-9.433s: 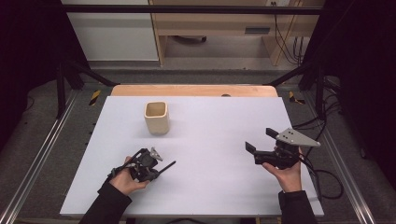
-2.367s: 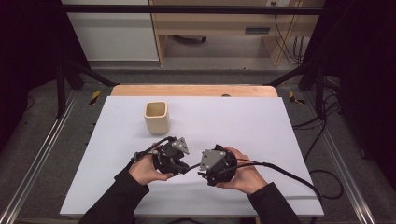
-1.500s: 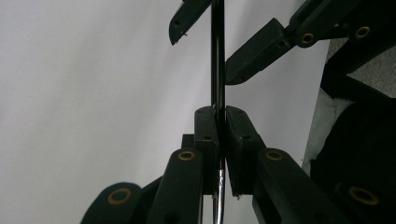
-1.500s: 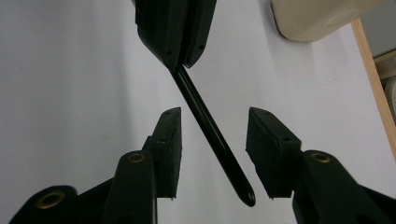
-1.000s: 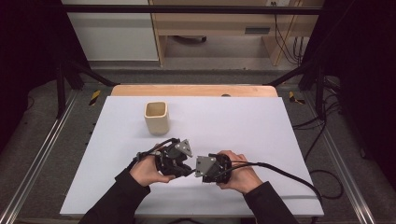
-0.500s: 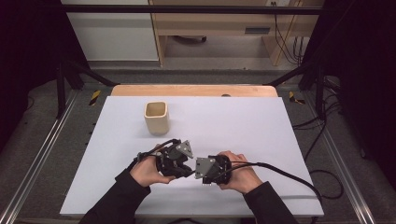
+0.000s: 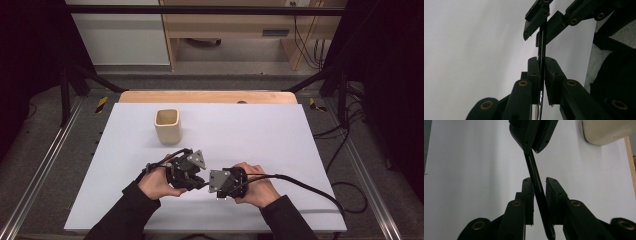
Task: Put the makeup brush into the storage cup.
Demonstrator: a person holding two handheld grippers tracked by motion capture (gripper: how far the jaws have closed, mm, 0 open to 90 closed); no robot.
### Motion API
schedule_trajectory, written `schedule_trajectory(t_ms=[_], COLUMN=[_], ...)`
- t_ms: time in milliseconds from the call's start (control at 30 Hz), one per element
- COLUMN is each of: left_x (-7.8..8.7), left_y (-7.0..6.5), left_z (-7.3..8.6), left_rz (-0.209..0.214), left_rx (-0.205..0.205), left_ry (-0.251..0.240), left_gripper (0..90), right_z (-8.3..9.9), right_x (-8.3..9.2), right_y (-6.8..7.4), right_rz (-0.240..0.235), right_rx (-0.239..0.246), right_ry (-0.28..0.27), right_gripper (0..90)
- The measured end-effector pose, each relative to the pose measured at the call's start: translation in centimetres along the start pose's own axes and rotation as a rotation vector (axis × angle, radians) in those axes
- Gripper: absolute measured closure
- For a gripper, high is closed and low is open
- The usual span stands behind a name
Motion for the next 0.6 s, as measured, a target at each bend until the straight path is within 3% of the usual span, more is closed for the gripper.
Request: schedule_trajectory(t_ms=[600], left_x=[0.28], left_y=[0.49], left_z=[0.26], left_rz=[-0.02], left_rx=[0.008], left_ry=[-0.028], left_gripper=[78.2], right_z=[-0.19], right_x=[-0.17], right_y=[0.43], right_rz=[-0.029], right_rx=[-0.025], right_ry=[-0.028], right_gripper=[83.6])
Point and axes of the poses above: each handheld gripper's, and its own axes: x roughly backward along the jaws, z roughly out of its underside, y roughly to its left, the point moved 6 cm from there along -x, roughly forward along the jaws, and after that the axes turned 2 degrees about -x, right-handed, at the moved point
